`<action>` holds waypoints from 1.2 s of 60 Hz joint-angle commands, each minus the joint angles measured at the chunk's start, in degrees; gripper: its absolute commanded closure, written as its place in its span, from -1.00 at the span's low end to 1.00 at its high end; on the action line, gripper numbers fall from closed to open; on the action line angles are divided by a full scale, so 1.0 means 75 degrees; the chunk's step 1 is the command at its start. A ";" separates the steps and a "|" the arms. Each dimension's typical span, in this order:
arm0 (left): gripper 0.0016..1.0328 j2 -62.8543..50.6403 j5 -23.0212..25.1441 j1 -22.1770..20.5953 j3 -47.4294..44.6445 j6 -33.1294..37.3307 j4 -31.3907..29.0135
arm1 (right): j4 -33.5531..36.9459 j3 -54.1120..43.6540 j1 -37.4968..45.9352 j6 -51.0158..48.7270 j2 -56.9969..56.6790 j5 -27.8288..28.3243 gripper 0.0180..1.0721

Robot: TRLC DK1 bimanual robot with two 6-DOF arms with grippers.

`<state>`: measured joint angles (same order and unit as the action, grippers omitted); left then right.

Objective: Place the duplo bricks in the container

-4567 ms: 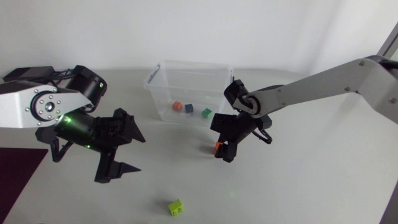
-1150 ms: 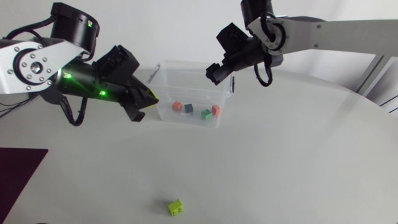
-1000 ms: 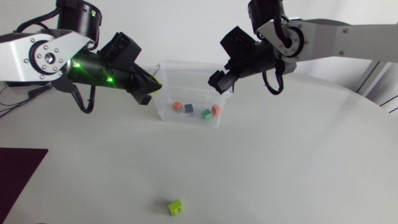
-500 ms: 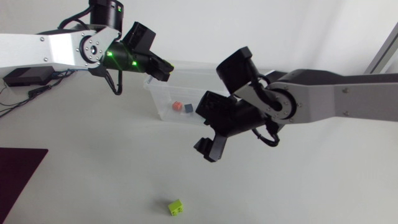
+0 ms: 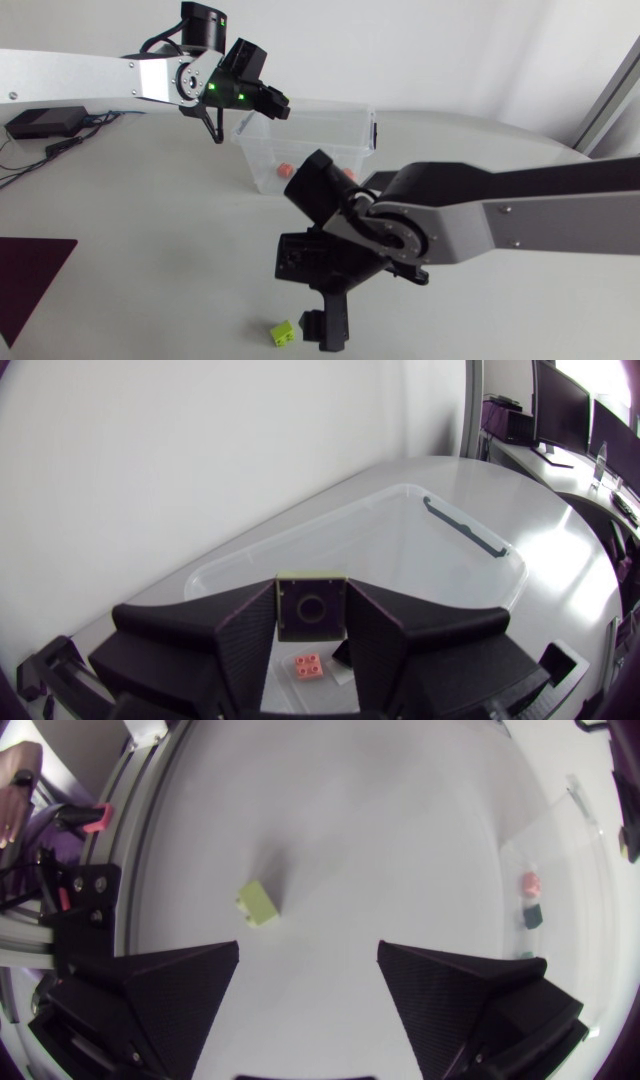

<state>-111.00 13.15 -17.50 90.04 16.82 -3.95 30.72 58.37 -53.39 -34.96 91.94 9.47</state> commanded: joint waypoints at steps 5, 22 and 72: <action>-0.51 -0.0493 -0.0288 -0.0116 0.0510 -0.0344 0.0151 | 0.0533 0.0210 -0.0593 -0.0401 0.0550 -0.0267 -0.90; -0.92 0.0538 -0.1237 -0.0081 -0.0755 -0.0344 0.1206 | 0.1002 0.1053 -0.1202 -0.0964 0.1405 -0.0806 -0.87; -0.92 0.4933 -0.1507 0.1501 -0.5290 -0.0332 0.2635 | 0.1377 0.1850 -0.1566 -0.1514 0.2636 -0.1123 0.29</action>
<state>-76.40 1.41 -6.87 52.93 15.38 14.66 40.32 70.94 -64.77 -44.62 110.26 1.58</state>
